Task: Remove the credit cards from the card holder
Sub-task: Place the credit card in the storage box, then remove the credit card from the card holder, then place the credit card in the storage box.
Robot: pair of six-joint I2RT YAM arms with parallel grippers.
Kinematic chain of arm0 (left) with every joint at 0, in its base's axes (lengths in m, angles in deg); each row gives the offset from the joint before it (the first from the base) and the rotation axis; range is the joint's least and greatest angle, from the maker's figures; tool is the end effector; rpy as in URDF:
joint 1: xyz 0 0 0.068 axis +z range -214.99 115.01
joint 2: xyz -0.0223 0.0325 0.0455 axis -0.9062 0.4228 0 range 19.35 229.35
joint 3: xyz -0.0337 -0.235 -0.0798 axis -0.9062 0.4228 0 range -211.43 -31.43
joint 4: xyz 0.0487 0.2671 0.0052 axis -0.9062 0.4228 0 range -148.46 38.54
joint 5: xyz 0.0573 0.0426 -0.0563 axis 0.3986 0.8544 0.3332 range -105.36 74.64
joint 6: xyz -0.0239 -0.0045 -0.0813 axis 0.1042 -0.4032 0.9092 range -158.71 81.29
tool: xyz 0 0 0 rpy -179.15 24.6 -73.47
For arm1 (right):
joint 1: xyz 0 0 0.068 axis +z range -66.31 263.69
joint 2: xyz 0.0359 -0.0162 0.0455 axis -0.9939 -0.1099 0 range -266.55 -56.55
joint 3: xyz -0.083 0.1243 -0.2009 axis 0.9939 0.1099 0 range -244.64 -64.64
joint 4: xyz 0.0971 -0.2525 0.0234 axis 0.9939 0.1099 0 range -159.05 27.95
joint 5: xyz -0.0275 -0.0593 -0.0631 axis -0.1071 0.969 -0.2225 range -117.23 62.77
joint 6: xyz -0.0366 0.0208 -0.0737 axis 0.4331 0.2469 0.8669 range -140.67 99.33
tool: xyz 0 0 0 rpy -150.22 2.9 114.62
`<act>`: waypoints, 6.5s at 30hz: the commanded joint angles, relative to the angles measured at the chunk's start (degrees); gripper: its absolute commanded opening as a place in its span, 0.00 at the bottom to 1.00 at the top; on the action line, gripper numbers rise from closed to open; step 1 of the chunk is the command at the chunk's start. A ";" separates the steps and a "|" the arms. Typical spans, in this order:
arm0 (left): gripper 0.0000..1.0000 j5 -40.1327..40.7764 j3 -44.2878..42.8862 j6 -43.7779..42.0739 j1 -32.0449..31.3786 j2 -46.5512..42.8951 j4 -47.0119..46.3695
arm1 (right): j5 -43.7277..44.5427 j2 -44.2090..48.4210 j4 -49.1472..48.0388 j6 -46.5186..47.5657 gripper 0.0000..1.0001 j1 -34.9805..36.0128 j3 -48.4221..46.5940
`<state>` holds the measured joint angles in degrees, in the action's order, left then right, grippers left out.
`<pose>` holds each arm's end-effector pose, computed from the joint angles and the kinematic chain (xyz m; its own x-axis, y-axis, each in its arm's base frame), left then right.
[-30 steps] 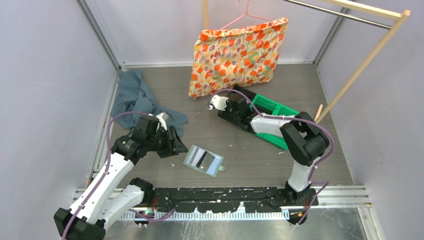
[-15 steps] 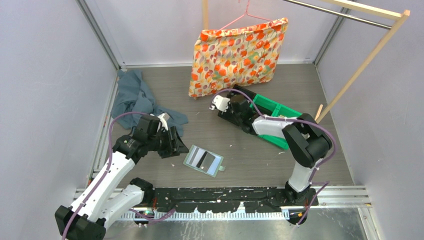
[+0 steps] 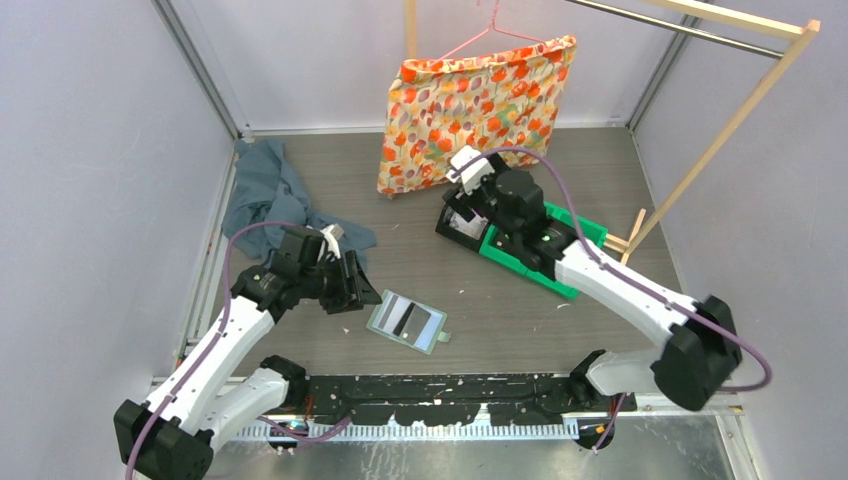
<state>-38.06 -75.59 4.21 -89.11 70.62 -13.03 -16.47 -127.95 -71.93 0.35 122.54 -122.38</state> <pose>0.1867 -0.1151 0.2159 -0.9331 -0.2705 -0.2370 -0.0603 0.7672 -0.6385 0.2817 0.2091 0.3120 0.0336 -0.4253 -0.9044 -0.4941 0.7796 -0.3850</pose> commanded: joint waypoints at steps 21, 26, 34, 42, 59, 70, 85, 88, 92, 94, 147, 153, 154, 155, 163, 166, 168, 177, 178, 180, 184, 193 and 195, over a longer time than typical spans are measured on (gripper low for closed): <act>0.54 -1.17 3.16 -2.64 -4.54 12.45 -11.01 | 7.84 -0.23 -20.58 -88.76 0.55 24.57 31.30; 0.54 -0.51 3.02 -2.41 -5.65 14.86 -12.92 | 9.27 -7.19 -20.99 -90.62 0.41 24.61 29.08; 0.51 1.19 5.42 -1.68 -7.03 16.56 -17.87 | 10.44 -7.51 -20.62 -93.21 0.36 24.66 31.68; 0.51 1.22 5.50 -1.58 -8.68 19.11 -20.98 | 7.05 -11.82 -21.51 -94.03 0.35 25.15 30.42; 0.50 0.93 6.19 -2.74 -9.30 22.07 -22.67 | 10.50 -12.10 -21.31 -95.45 0.35 29.02 31.63; 0.49 0.87 6.85 -2.93 -9.51 23.00 -24.23 | 13.10 -11.31 -19.73 -96.87 0.34 30.90 32.45; 0.48 1.06 6.57 -3.53 -9.47 24.11 -24.35 | 15.16 -12.33 -19.00 -97.61 0.35 32.28 32.69; 0.48 2.18 7.03 -3.45 -9.50 23.49 -24.39 | 14.75 -13.95 -19.97 -97.87 0.35 32.31 32.56; 0.48 2.78 8.00 -3.33 -9.49 22.85 -24.67 | 13.85 -16.73 -21.47 -98.09 0.35 32.30 32.16; 0.48 2.01 8.93 -2.92 -9.48 22.47 -25.59 | 13.37 -17.89 -22.46 -98.10 0.35 32.30 32.07; 0.01 -2.72 21.24 -1.25 -9.23 19.00 -47.74 | -8.29 -20.82 -29.16 -82.29 0.38 21.75 35.48; 0.01 -2.48 21.84 -1.45 -7.96 17.55 -47.71 | -9.12 -22.26 -30.41 -82.30 0.37 21.16 36.38; 0.01 -2.38 22.10 -1.43 -7.62 17.05 -47.71 | -9.28 -22.51 -30.58 -82.28 0.37 21.03 36.64; 0.01 -2.31 22.41 -1.43 -7.35 16.41 -47.71 | -9.40 -22.67 -30.80 -82.35 0.37 20.99 36.91; 0.01 -1.05 24.37 -1.52 -4.03 12.82 -46.57 | -9.49 -23.07 -31.46 -82.69 0.36 20.79 38.75; 0.01 -0.26 24.40 -1.71 -3.28 11.85 -45.75 | -9.60 -23.00 -31.58 -82.87 0.35 20.76 39.16; 0.00 0.77 24.07 -2.06 -2.90 11.32 -43.74 | -9.56 -22.65 -31.31 -82.83 0.35 20.81 39.36; 0.01 7.63 19.02 -0.17 -2.78 3.67 -32.26 | -11.82 -7.42 -12.48 -81.69 0.51 20.75 34.62; 0.01 9.15 17.94 0.02 -2.78 2.23 -30.29 | -9.29 -3.93 -7.35 -80.85 0.61 20.81 33.33; 0.01 10.64 15.65 0.13 -2.86 -1.06 -26.69 | -4.73 3.49 1.27 -79.51 0.73 20.77 31.23; 0.01 5.80 13.12 1.83 -2.93 -5.89 -25.87 | 0.46 15.53 9.95 -77.17 0.81 19.89 29.02; 0.01 -14.76 12.09 13.38 -2.95 -5.77 -37.16 | -16.26 24.97 -15.96 -78.33 0.86 15.68 35.73; 0.00 -17.80 12.04 15.66 -2.95 -5.49 -39.40 | -18.94 23.83 -20.28 -80.13 0.86 14.60 36.70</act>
<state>-45.32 -61.49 13.67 -92.23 64.78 -44.68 -27.51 -103.05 -80.17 -78.01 138.52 -87.91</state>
